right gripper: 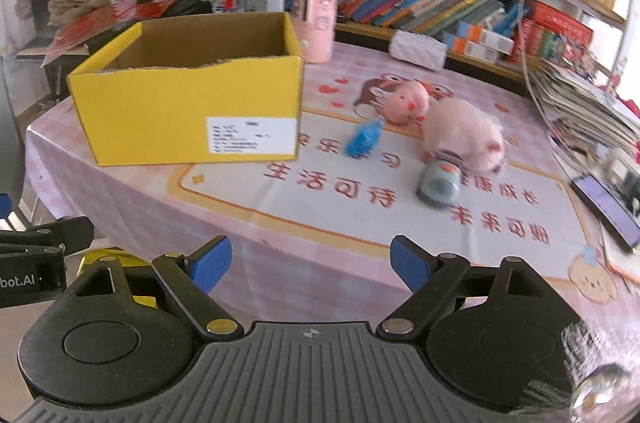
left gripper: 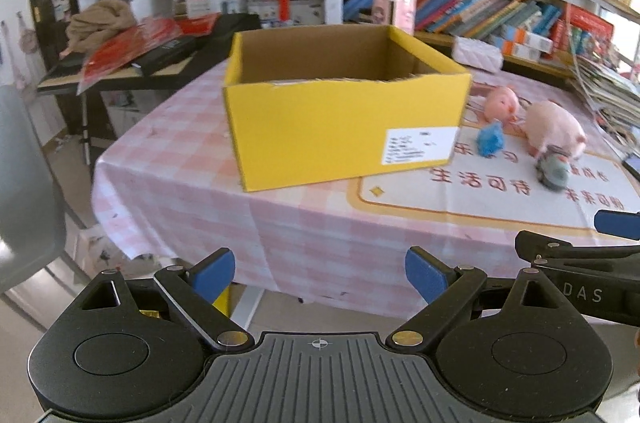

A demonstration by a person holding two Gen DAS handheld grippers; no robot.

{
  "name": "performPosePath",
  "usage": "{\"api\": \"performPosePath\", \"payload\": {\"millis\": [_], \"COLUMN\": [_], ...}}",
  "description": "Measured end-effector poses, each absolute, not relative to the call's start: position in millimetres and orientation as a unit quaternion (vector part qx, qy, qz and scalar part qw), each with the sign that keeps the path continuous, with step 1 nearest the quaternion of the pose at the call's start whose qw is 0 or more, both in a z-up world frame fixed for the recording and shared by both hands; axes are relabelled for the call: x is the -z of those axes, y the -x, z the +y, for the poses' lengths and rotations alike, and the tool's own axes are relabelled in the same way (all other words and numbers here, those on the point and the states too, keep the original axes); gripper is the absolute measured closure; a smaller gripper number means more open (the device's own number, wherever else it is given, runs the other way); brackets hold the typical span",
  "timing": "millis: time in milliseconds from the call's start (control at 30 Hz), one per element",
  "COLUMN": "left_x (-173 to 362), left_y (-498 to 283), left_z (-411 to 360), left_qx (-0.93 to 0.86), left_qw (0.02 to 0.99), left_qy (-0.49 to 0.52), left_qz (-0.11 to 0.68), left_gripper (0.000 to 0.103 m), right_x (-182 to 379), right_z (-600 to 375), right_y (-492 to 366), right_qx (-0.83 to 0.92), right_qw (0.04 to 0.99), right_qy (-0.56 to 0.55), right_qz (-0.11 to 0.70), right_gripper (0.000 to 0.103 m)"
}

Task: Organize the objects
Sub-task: 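Withdraw both tools from the box back toward the toys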

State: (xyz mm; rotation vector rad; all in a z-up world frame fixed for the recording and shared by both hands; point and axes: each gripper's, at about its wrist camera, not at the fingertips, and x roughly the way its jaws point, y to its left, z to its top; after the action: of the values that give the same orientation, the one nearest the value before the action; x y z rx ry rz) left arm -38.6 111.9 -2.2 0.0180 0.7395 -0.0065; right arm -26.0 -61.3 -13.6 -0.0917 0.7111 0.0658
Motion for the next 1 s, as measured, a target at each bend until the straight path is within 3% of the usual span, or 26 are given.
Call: {"api": "performPosePath", "payload": {"millis": [1000], "left_x": [2], "left_y": [-11], "left_z": [11], "left_qx": [0.104], "left_qw": [0.924], "left_qy": [-0.058], "left_qz": [0.364], "left_gripper": [0.009], "right_x": [18], "right_z": [-163], "right_y": [12], "right_qx": [0.081], "right_qw": [0.926], "right_qy": [0.0], "right_qz": [0.37], "right_gripper": [0.016]}}
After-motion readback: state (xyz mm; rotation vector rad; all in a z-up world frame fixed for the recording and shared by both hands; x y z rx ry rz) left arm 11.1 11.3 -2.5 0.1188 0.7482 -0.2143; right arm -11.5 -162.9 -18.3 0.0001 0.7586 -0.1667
